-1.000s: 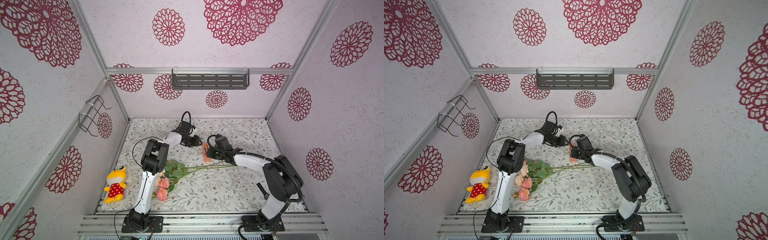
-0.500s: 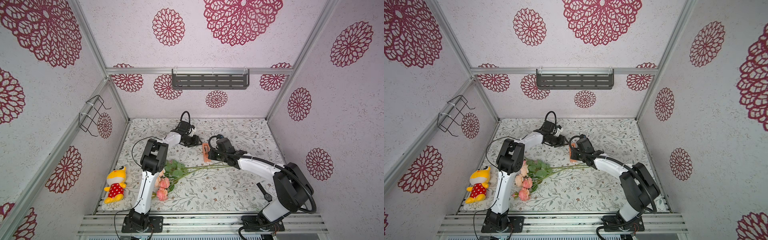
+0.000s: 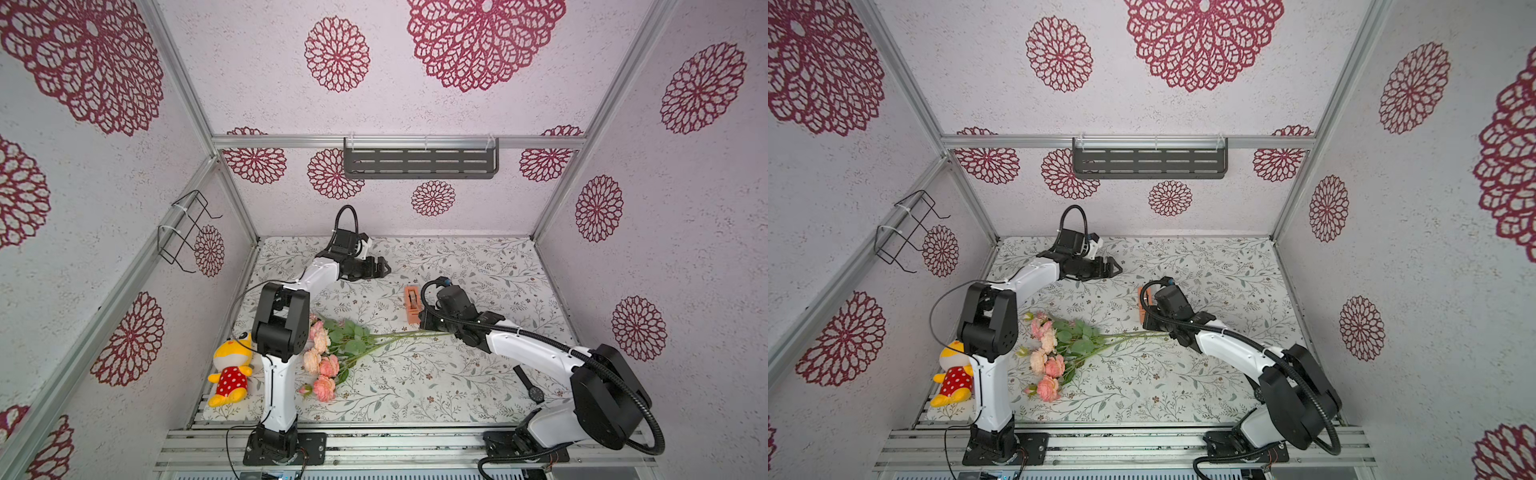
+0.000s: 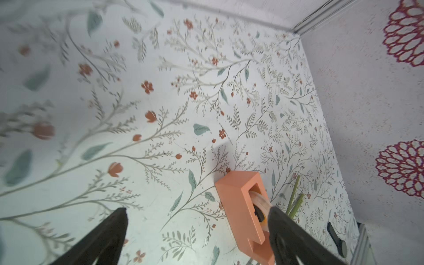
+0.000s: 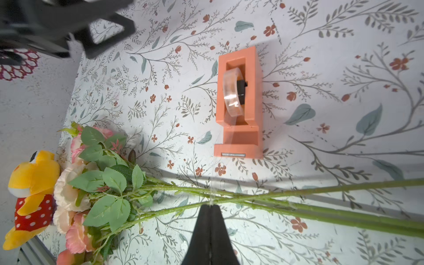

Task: Wrap bouquets with tape
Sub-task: Pull the tape from the tape cutter.

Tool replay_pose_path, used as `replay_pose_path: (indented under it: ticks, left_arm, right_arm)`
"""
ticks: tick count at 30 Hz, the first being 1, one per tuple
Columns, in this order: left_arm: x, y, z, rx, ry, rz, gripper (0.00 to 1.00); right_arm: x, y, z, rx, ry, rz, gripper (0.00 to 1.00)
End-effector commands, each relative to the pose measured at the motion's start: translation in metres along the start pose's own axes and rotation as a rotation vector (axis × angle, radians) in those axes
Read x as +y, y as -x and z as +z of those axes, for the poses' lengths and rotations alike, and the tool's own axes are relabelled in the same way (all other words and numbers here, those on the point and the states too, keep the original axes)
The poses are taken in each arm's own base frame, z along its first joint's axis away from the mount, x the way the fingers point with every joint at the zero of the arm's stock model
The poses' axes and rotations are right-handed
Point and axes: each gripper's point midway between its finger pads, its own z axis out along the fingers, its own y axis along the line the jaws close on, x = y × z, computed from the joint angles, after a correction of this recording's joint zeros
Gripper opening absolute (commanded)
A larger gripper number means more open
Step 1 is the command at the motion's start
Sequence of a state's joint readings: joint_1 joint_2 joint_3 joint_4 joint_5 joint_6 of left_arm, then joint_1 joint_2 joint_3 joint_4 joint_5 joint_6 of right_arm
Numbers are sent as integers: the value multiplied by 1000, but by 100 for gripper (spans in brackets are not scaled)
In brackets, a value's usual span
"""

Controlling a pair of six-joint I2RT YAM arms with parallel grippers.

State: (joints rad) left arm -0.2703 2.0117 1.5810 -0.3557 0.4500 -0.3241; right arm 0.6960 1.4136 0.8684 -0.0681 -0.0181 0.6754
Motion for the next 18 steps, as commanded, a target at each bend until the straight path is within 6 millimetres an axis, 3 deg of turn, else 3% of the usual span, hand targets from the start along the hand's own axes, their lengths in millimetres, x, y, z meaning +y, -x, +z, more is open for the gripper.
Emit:
replay_pose_path:
  ticks: [1,3,5,9,12,18]
  left_arm:
    - [-16,32,-43,-157,37,223,98]
    - [-30,30,-60,-214,12,347,98]
    - [-51,12,-74,-256,-82,512,98]
    - [-92,-57,-92,-255,-229,934,98]
    - [-101,-109,-84,-193,-175,1174,98]
    - [-103,-180,-58,-53,-129,1323,98]
  right_arm:
    - [17,10,-27,-59,43,-1,0]
    - [21,8,-34,-60,59,-5,0]
    - [26,5,-42,-65,72,-19,0]
    - [29,-2,-52,-71,85,-14,0]
    - [28,-5,-59,-79,94,-7,0]
    - [19,-20,-61,-69,96,20,0]
